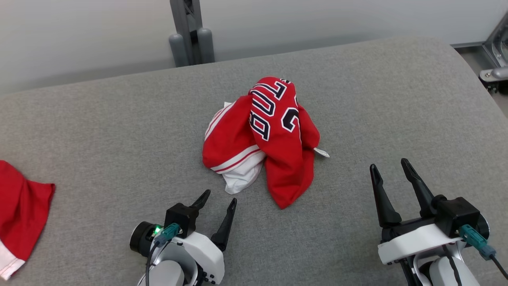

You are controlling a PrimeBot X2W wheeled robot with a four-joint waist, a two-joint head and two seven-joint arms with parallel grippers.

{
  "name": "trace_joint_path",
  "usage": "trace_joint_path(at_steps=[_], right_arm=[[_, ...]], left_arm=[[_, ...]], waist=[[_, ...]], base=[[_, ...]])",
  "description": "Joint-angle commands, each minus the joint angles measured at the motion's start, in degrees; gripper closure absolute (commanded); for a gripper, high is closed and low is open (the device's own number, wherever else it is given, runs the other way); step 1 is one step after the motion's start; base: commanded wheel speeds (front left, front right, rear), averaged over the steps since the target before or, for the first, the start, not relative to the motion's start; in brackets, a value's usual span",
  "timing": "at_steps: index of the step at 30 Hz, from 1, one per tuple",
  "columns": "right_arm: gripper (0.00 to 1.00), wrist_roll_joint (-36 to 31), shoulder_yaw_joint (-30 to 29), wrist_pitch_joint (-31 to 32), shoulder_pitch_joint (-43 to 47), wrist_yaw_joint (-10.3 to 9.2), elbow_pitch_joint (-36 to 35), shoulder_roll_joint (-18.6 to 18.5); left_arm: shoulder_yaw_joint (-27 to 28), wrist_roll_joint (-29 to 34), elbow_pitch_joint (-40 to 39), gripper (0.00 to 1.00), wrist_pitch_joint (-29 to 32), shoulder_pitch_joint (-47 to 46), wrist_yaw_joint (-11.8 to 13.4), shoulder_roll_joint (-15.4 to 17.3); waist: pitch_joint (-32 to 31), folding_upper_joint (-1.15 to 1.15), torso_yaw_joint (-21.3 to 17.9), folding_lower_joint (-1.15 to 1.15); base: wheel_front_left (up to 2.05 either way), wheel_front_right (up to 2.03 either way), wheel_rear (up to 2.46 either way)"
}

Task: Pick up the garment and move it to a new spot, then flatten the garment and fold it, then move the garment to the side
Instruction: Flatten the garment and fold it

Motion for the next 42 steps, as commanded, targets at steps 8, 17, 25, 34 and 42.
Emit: trace_joint_path(at_steps=[8, 17, 25, 34, 42], right_arm=[[0.0, -0.2, 0.0, -0.1, -1.8, 0.0, -0.5, -0.3], [0.0, -0.4, 0.3, -0.1, -3.3, 0.0, -0.9, -0.3], [0.0, 0.5, 0.6, -0.1, -3.4, 0.0, -0.1, -0.3], [0.0, 1.6, 2.0, -0.1, -2.2, 0.0, 0.9, -0.3], [0.0, 2.4, 2.7, -0.1, -1.2, 0.0, 1.6, -0.3]], left_arm=[[-3.9, -4.0, 7.1, 0.0, 0.0, -6.0, 1.7, 0.3], [-7.5, -6.3, 10.0, 0.75, -0.2, -10.5, 2.3, 0.3], [-7.9, -11.8, 3.6, 1.0, -0.3, -11.0, -1.1, 0.3], [-8.8, -32.8, -12.6, 1.0, 2.4, -14.2, -3.7, 0.3], [-10.3, -50.7, -21.5, 1.0, 6.3, -25.8, -0.2, 0.3]], waist=[[3.2, 0.0, -1.8, 0.0], [5.5, 0.0, -2.5, 0.0], [4.7, 0.0, -2.8, 0.0], [0.6, 0.0, -5.4, 0.0], [-1.7, 0.0, -9.1, 0.0]], base=[[0.0, 0.0, 0.0], [0.0, 0.0, 0.0], [0.0, 0.0, 0.0], [0.0, 0.0, 0.0], [0.0, 0.0, 0.0]])
